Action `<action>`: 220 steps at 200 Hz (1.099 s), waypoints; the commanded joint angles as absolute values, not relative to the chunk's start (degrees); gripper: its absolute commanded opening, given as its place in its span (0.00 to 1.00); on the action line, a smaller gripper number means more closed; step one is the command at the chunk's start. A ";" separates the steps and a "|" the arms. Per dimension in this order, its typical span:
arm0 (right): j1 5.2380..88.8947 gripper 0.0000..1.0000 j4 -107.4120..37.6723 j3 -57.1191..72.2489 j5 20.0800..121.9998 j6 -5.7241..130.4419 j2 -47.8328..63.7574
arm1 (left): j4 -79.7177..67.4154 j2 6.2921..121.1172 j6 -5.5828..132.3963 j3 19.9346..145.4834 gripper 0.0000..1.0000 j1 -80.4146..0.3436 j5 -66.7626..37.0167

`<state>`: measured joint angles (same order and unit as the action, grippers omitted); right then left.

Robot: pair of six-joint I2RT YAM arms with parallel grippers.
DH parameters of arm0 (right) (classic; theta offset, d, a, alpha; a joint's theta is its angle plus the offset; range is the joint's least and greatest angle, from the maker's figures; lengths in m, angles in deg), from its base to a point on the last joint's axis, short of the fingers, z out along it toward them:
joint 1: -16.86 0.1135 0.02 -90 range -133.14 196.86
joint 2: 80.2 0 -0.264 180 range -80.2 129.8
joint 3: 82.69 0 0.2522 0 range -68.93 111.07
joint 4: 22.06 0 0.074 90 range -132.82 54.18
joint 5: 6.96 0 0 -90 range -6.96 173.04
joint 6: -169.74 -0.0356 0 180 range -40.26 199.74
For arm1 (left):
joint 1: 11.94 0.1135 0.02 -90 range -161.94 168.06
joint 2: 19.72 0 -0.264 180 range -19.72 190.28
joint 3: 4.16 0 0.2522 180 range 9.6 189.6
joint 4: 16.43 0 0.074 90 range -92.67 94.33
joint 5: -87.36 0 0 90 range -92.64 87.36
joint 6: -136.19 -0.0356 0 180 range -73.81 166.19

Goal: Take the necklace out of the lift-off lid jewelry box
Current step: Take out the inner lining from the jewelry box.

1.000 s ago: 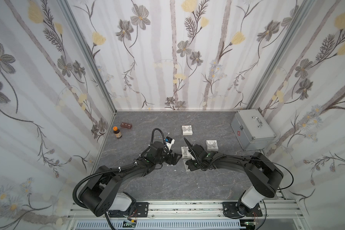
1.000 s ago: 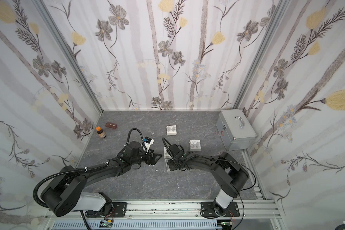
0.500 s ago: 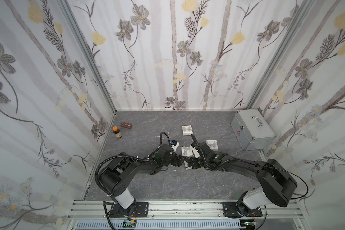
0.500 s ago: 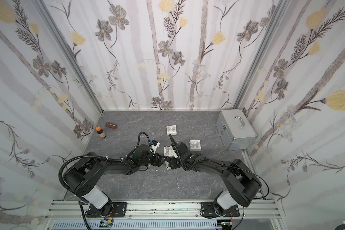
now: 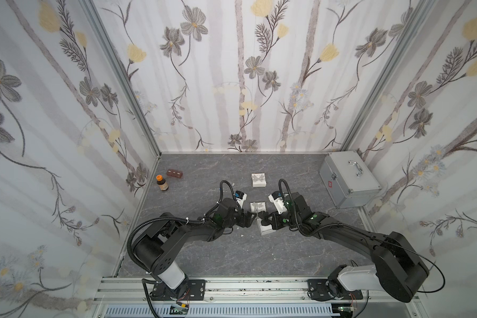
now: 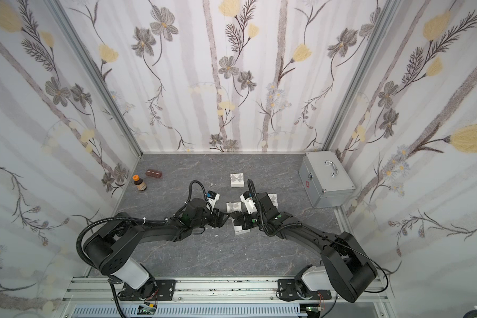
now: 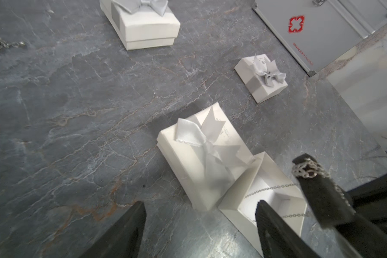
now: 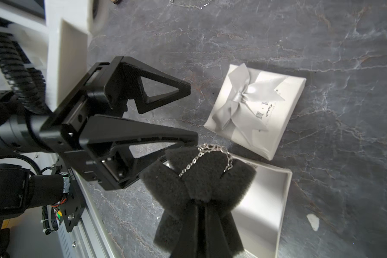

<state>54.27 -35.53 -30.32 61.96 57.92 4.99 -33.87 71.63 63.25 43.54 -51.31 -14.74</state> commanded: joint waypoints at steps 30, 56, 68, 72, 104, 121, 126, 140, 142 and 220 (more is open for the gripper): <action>52.92 0.00 -31.77 -27.87 65.09 60.92 -0.66 | -26.63 61.27 61.88 46.67 0.75 -51.31 -21.04; 52.68 0.00 -31.16 -26.65 68.99 62.13 -1.72 | -25.50 55.37 62.09 47.00 0.72 -51.31 -23.52; 52.64 0.00 -30.71 -24.23 70.45 62.49 -1.64 | -24.26 53.13 61.83 47.38 0.70 -51.31 -24.85; 52.64 0.00 -30.41 -23.91 70.71 62.53 -1.58 | -23.85 52.73 61.83 47.46 0.70 -51.31 -25.22; 52.59 0.00 -27.42 -21.24 69.98 61.84 -0.43 | -24.85 50.23 62.96 48.64 0.62 -51.31 -29.43; 52.59 0.00 -25.61 -20.19 68.11 61.22 0.29 | -26.38 50.97 64.10 49.86 0.38 -51.31 -30.45; 52.63 0.00 -25.34 -19.85 67.55 61.12 0.51 | -26.92 51.25 64.40 50.20 0.37 -51.31 -30.68; 52.64 0.00 -25.11 -19.02 66.65 61.11 1.07 | -28.57 52.02 64.88 50.95 0.43 -51.31 -30.75; 52.64 0.00 -25.15 -18.94 66.57 61.15 1.13 | -28.70 52.13 64.90 50.99 0.43 -51.31 -30.74; 53.52 0.00 -24.17 -17.47 65.12 61.90 2.02 | -29.85 58.68 67.72 56.62 0.43 -51.31 -30.27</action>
<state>53.31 -26.87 -18.01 66.33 61.37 1.62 -27.09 57.77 65.83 55.47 -51.31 -29.87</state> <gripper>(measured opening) 0.049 0.427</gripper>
